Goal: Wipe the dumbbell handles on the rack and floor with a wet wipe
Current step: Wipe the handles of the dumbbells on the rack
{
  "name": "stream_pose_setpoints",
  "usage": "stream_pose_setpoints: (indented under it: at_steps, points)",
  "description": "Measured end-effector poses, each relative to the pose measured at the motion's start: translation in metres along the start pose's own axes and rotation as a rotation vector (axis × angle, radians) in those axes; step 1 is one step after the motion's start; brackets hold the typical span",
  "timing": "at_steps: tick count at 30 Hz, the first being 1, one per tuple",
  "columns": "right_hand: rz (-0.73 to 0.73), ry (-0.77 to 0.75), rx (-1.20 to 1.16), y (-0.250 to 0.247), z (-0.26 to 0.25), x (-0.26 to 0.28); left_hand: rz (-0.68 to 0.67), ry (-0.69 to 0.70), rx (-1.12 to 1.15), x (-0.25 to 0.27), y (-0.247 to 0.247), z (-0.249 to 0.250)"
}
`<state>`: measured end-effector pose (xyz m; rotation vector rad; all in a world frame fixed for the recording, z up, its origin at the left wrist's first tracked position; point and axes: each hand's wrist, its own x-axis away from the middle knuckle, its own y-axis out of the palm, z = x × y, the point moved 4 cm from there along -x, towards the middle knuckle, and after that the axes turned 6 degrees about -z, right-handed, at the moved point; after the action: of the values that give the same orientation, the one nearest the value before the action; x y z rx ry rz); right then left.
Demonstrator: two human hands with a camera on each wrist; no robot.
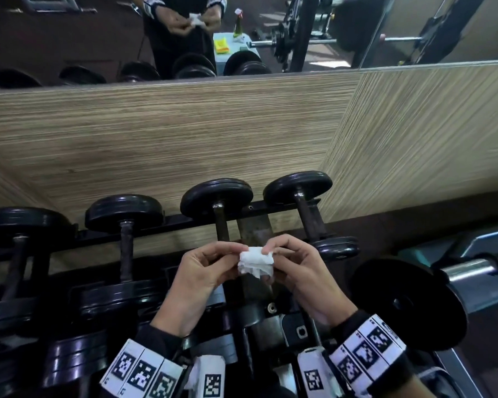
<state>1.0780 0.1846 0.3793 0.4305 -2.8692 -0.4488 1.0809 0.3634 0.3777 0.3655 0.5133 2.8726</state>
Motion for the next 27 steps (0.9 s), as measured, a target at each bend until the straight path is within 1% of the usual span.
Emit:
stream_pose_setpoints:
  at_steps: [8,10,12,14,19,22,25,27]
  points:
    - [0.022,0.008,0.1,-0.006,-0.008,-0.003,-0.005,-0.057,-0.076,-0.005,0.004,0.001]
    - [0.027,-0.023,0.202,-0.006,-0.011,-0.003,-0.009,-0.038,-0.115,-0.005,0.01,0.002]
    - [0.022,-0.071,0.298,-0.006,-0.011,-0.005,0.006,0.008,-0.22,-0.005,0.014,0.003]
    - [0.011,-0.067,0.273,-0.008,-0.01,-0.006,0.031,0.033,-0.286,-0.008,0.015,0.003]
    - [0.005,-0.042,0.175,-0.018,-0.01,-0.002,0.024,0.026,-0.243,-0.012,0.018,0.001]
    - [0.069,-0.067,0.142,-0.023,-0.008,-0.001,-0.002,0.0,-0.281,-0.014,0.025,-0.001]
    - [0.124,-0.093,0.107,-0.026,-0.01,-0.001,-0.082,-0.04,-0.335,-0.017,0.034,-0.004]
    - [0.15,-0.116,0.186,-0.028,-0.012,-0.001,-0.081,-0.035,-0.333,-0.019,0.038,-0.004]
